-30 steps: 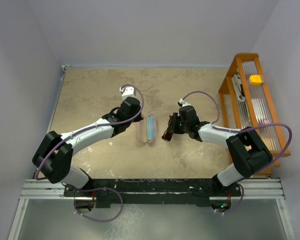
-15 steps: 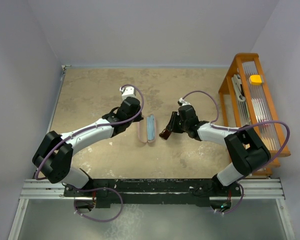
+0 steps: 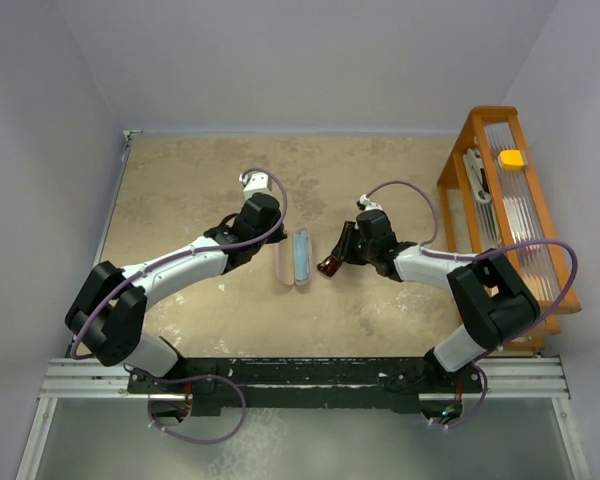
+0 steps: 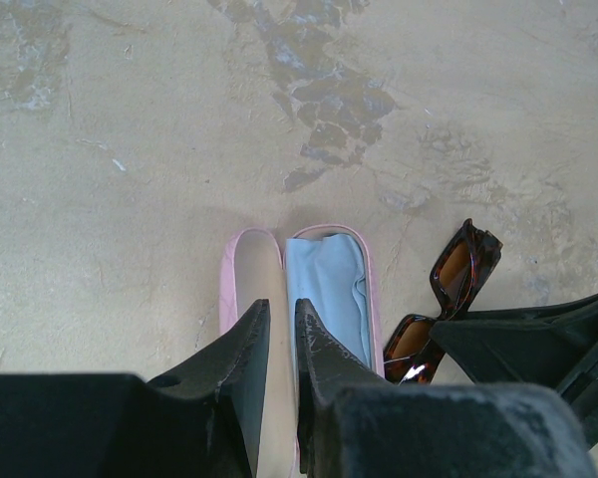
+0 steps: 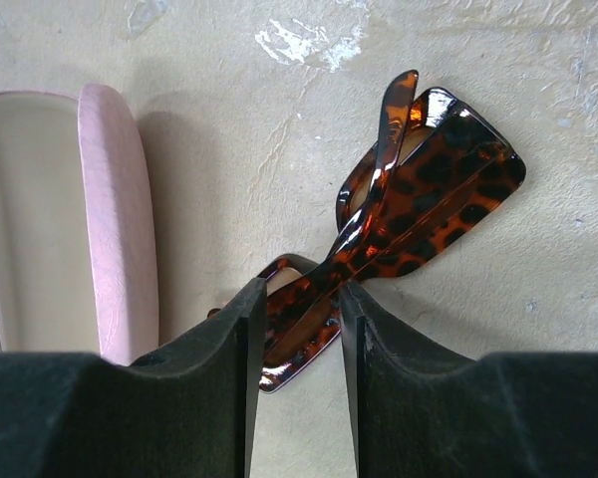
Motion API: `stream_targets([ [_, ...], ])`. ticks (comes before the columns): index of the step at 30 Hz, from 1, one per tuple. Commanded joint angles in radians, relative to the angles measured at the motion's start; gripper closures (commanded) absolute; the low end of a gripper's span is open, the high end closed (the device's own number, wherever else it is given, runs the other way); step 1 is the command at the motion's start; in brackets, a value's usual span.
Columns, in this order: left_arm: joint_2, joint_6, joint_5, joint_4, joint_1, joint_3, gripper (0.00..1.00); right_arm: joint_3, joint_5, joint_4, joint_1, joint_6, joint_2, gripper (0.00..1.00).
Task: Organize the sunglasses
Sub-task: Pick up the sunglasses from the center of the board.
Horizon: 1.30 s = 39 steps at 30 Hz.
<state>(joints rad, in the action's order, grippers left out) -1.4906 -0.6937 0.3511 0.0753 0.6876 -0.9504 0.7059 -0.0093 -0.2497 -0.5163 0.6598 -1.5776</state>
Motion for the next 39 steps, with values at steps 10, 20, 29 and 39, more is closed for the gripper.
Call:
stream_targets([
  [10,-0.002,-0.007,-0.012,-0.044,-0.007,0.004,0.87,0.029,0.060,-0.049,-0.001,0.043,-0.011,0.60],
  [20,-0.002,-0.006,-0.014,-0.041,-0.007,0.005,0.87,0.048,0.057,-0.058,-0.001,0.044,-0.036,0.69],
  [29,-0.002,-0.005,-0.014,-0.041,-0.008,0.004,0.87,0.040,0.048,-0.059,-0.001,0.040,-0.020,0.95],
  [39,-0.001,-0.004,0.003,-0.032,-0.008,0.011,0.88,0.030,0.033,-0.059,-0.001,0.032,0.008,1.00],
])
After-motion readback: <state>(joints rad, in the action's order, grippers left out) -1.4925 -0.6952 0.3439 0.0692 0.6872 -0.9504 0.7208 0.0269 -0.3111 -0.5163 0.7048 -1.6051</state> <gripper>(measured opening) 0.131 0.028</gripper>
